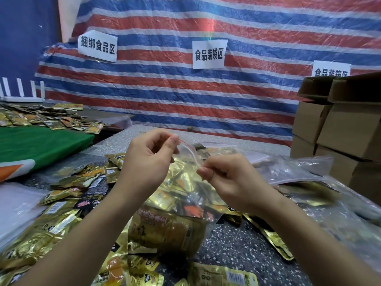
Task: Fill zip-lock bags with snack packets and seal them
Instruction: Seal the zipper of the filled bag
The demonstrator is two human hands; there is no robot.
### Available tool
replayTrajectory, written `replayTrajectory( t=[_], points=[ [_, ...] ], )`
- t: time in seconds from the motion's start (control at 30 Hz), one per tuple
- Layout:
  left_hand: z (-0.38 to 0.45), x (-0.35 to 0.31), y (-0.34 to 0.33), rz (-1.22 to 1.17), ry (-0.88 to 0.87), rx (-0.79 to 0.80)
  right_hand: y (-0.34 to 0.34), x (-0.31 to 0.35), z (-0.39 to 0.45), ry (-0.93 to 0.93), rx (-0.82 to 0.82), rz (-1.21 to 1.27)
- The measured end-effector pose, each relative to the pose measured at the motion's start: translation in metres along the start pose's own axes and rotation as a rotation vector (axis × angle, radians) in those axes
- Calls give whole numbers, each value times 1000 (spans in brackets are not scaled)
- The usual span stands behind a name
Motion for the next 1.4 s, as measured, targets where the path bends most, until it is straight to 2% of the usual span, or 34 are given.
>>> replayTrajectory(
  t=[0.17, 0.4, 0.57, 0.9, 1.13, 1.23, 1.4],
  points=[
    [2, 3, 2, 6, 21, -2, 9, 0, 2, -19, -9, -12],
    [-3, -4, -2, -10, -11, 30, 11, 7, 10, 5, 22, -203],
    [-3, -7, -2, 0, -40, 28, 13, 9, 11, 29, 22, -159],
    [-5, -6, -4, -42, -46, 29, 18, 1, 12, -47, 62, -143],
    [-9, -9, -16, -127, -72, 130, 7, 5, 18, -71, 102, -288],
    [-10, -10, -19, -129, -78, 155, -5, 6, 23, -99, 216, -292],
    [-17, -6, -27, 23, -66, 263, -44, -8, 11, -285, 613, -298]
  ],
)
Point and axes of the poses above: each hand's wrist, its own z-axis towards the middle knuckle, its own y-axis out of the back of the hand, x = y × z, the point moved 5 cm from there along z, towards the middle knuckle, and after that the axes turned 5 degrees about -x, right-handed, at the moved point
